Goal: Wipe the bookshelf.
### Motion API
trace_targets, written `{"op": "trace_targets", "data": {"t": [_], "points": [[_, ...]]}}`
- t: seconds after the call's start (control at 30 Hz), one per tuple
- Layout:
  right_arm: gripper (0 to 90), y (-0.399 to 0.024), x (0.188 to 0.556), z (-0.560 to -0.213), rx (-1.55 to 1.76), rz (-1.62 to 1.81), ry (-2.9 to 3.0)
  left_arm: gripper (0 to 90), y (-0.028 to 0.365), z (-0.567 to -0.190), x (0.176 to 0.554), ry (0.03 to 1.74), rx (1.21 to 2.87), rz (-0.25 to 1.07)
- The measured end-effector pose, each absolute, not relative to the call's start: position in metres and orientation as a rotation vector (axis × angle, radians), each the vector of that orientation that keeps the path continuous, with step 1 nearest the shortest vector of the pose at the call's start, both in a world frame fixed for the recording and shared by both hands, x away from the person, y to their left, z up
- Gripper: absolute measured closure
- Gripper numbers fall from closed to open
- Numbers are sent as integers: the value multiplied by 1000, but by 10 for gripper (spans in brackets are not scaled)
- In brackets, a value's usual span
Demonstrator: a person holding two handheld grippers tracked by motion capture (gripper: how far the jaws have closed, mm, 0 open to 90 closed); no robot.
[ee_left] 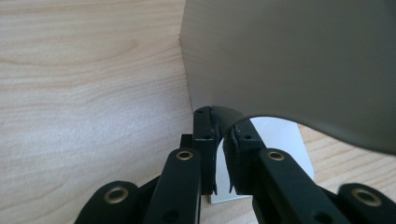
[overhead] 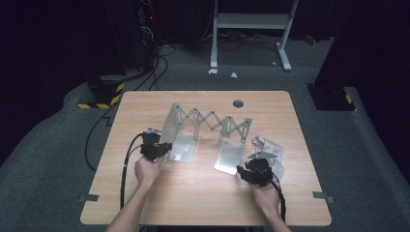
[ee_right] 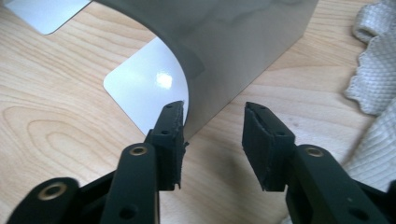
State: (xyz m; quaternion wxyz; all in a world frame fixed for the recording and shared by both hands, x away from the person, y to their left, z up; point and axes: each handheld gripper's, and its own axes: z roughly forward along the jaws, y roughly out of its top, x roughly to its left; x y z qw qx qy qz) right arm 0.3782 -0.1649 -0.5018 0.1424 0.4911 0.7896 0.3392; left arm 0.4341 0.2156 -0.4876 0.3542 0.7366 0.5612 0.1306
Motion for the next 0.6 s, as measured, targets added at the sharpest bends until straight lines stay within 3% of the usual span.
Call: {"op": "trace_targets", "data": {"t": [0.3, 0.6], "points": [[749, -176, 390, -500, 1451, 991, 2302, 834, 215, -485, 419, 1483, 1910, 326], [805, -176, 409, -493, 1475, 946, 2294, 841, 218, -485, 402, 1490, 1904, 327]]}}
